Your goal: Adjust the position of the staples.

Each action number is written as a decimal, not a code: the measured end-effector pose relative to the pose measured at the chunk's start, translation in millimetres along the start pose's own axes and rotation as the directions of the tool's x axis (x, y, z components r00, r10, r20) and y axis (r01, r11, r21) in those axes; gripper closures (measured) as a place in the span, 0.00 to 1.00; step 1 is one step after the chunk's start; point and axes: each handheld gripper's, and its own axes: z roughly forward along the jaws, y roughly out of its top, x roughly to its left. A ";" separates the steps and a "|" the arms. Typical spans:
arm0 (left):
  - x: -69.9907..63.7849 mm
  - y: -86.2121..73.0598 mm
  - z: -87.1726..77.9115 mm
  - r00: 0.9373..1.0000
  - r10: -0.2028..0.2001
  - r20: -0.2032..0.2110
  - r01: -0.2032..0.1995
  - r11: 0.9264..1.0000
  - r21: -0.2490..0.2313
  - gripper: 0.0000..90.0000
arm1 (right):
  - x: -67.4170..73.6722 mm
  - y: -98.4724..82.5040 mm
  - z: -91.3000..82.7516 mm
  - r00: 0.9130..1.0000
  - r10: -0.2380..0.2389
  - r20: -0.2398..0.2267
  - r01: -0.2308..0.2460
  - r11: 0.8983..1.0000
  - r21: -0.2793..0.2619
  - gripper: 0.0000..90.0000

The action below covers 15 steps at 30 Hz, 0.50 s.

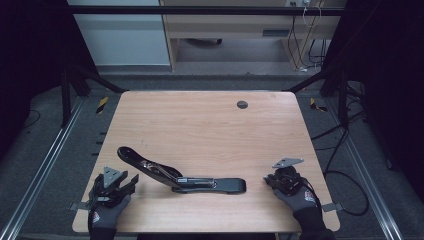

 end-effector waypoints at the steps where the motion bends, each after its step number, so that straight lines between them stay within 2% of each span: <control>1: -0.1 0.0 0.1 1.000 0.001 0.002 -0.001 1.000 0.001 0.60 | 0.4 0.1 -0.1 1.000 0.003 0.001 -0.003 1.000 0.001 0.86; 8: -0.3 -0.7 0.7 1.000 0.002 0.013 -0.002 1.000 0.006 0.59 | -0.2 2.8 -4.0 1.000 -0.009 0.003 0.009 1.000 -0.008 0.82; 13: -0.9 -0.7 1.5 1.000 0.007 0.020 -0.007 1.000 0.018 0.58 | 0.5 10.2 -7.4 1.000 0.011 0.003 -0.011 1.000 0.000 0.82; 15: -0.7 -0.8 1.7 1.000 0.009 0.020 -0.009 1.000 0.020 0.58 | -0.8 11.1 -5.8 1.000 0.004 0.003 -0.004 1.000 0.004 0.82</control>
